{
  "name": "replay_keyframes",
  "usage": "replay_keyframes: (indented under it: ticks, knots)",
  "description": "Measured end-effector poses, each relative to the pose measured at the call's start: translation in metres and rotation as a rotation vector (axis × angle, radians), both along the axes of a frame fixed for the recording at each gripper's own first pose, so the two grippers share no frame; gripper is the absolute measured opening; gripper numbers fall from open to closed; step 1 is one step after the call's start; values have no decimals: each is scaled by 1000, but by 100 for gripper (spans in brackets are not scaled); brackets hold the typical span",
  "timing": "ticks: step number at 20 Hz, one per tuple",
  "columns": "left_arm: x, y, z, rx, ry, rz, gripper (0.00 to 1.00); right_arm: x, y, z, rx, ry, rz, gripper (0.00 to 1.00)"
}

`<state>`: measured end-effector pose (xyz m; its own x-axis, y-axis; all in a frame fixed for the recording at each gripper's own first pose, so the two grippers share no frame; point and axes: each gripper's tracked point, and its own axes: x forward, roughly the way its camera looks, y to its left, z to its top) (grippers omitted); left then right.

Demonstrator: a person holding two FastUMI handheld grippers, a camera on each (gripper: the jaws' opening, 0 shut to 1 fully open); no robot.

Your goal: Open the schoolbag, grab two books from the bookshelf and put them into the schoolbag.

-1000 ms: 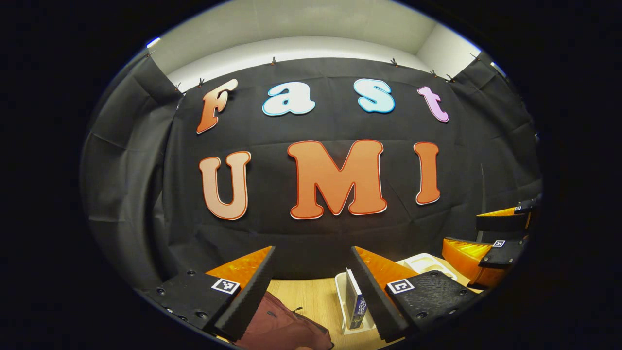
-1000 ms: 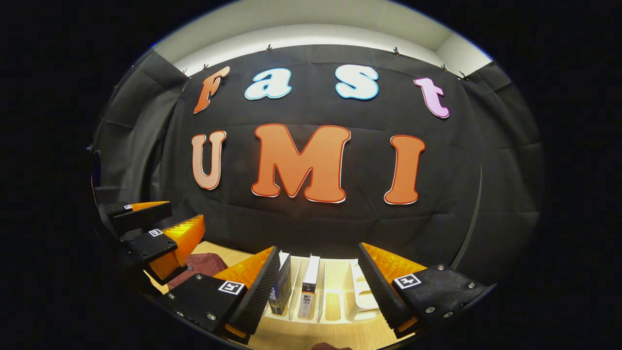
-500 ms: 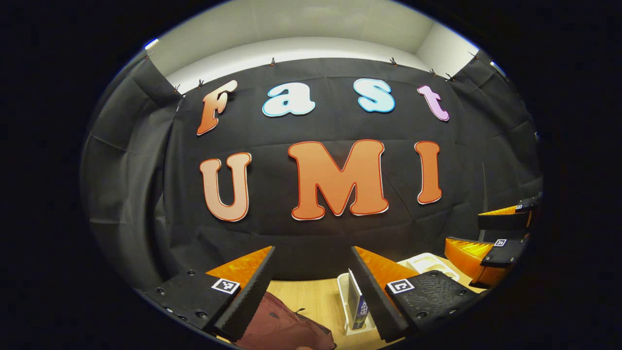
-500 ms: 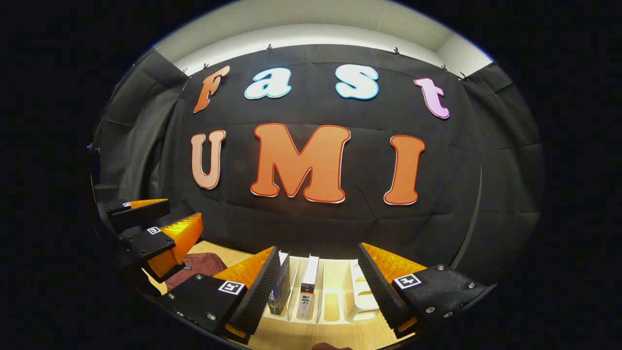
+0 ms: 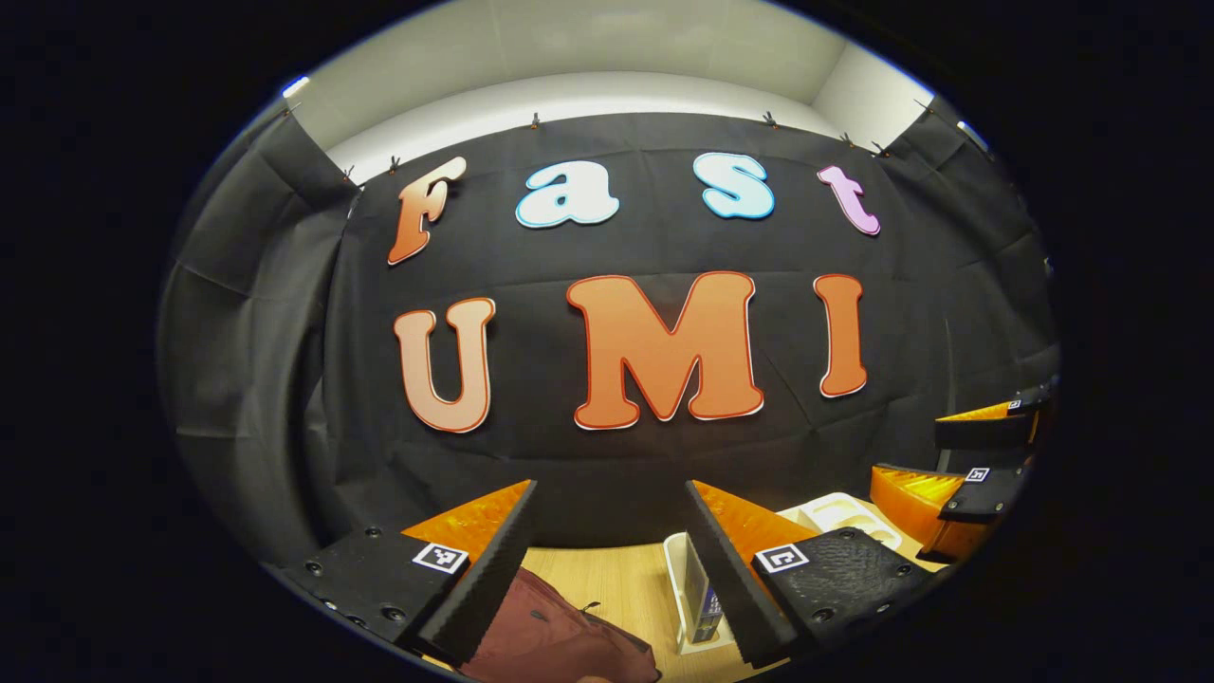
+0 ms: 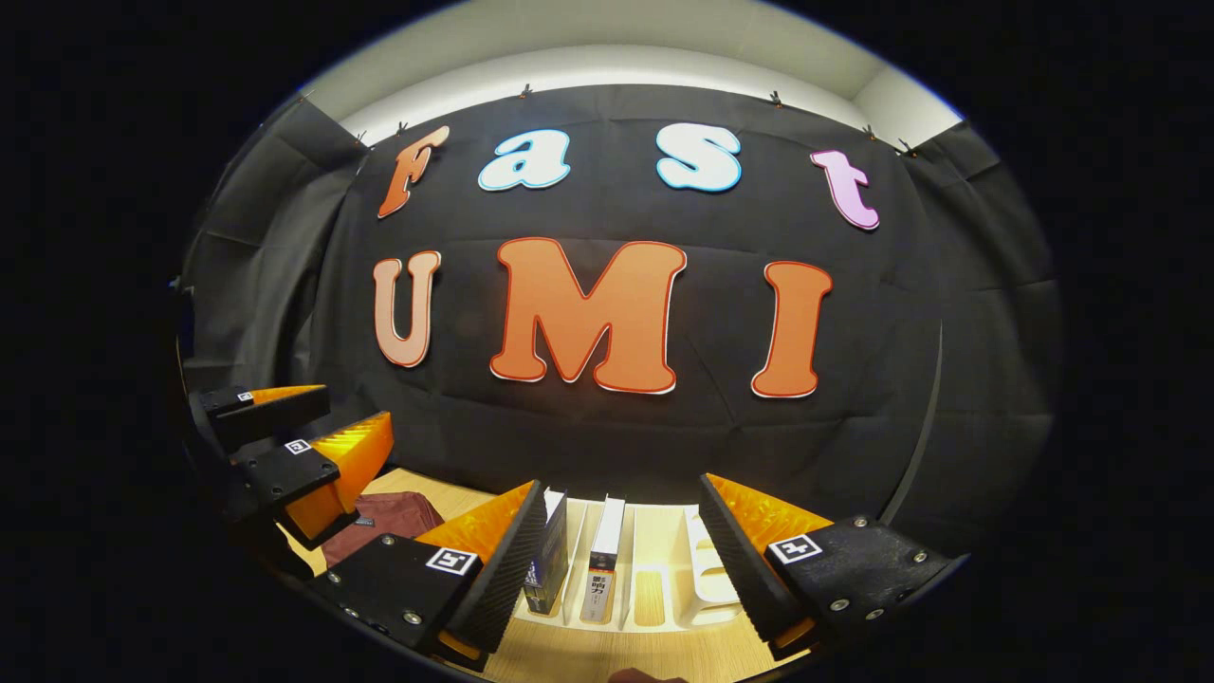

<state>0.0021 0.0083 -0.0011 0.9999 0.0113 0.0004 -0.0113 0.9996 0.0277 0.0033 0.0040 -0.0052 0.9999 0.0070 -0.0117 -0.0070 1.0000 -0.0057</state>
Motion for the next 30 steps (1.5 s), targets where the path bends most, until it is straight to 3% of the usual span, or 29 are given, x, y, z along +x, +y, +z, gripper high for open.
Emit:
replay_keyframes:
  ticks: [8, 9, 15, 16, 22, 30]
  knots:
    - [3, 11, 0, 18, -7, 22, 94, 2, -2, -3, 2, 6, -6, 95]
    - [1, 11, -2, 20, -6, 23, 98, 2, -2, -4, -1, 7, -8, 95]
    - [1, 11, -10, 46, 14, 19, 94, 2, -9, -8, 0, 16, -21, 95]
    - [1, 11, -13, 51, 23, 15, 99, 2, -12, -8, -6, 13, -25, 95]
    - [1, 12, -59, 126, 156, -2, 96, 6, -34, -22, -13, 37, -66, 95]
    - [-15, 6, -152, 327, 405, -36, 97, 9, -68, -44, -17, 70, -104, 95]
